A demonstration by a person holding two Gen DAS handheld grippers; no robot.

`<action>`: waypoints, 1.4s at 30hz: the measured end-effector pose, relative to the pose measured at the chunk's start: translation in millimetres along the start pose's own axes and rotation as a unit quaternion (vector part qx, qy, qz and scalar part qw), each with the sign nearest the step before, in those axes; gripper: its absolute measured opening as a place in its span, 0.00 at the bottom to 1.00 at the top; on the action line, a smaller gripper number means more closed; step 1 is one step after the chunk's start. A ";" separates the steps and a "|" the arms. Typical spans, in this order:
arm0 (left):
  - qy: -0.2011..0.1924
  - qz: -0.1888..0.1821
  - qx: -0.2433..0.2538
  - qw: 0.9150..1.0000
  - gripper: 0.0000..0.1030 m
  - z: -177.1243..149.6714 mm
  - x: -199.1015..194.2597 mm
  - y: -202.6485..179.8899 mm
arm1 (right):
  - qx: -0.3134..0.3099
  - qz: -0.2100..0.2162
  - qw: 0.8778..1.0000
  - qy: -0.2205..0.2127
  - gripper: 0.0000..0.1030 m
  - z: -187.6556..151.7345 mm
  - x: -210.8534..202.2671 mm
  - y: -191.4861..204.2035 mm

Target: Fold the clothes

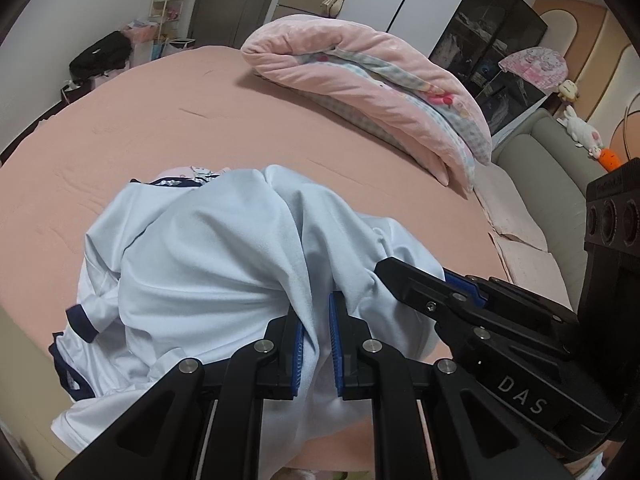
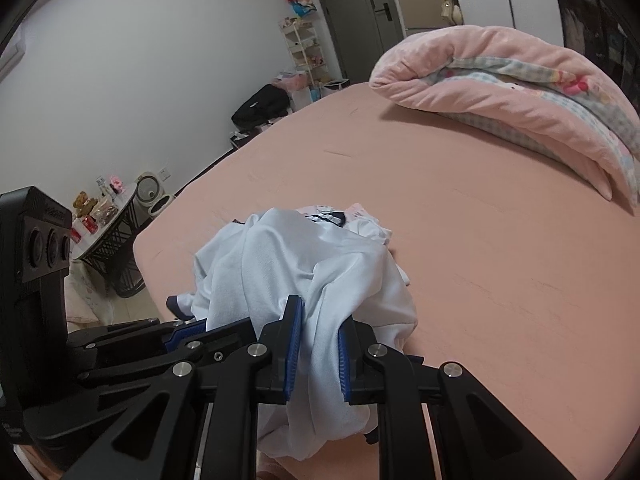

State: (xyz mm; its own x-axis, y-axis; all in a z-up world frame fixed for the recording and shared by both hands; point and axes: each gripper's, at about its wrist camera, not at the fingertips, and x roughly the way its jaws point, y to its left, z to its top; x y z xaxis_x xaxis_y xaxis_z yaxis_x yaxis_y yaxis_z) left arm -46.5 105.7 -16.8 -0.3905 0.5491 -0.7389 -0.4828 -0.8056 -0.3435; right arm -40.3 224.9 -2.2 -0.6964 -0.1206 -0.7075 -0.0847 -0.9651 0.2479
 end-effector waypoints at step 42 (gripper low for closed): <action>0.097 0.024 0.054 0.994 0.43 -31.8 60.4 -93.0 | 0.113 -0.088 0.987 0.080 0.44 -73.0 -57.4 -139.4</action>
State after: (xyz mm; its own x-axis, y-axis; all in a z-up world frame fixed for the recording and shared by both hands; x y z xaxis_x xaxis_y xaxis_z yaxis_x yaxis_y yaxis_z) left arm -0.2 206.6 -47.9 -0.2616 0.4496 -0.8541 -0.5524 -0.7954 -0.2495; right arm 63.5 349.4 -44.5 -0.5372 -0.0083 -0.8434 -0.3629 -0.9004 0.2400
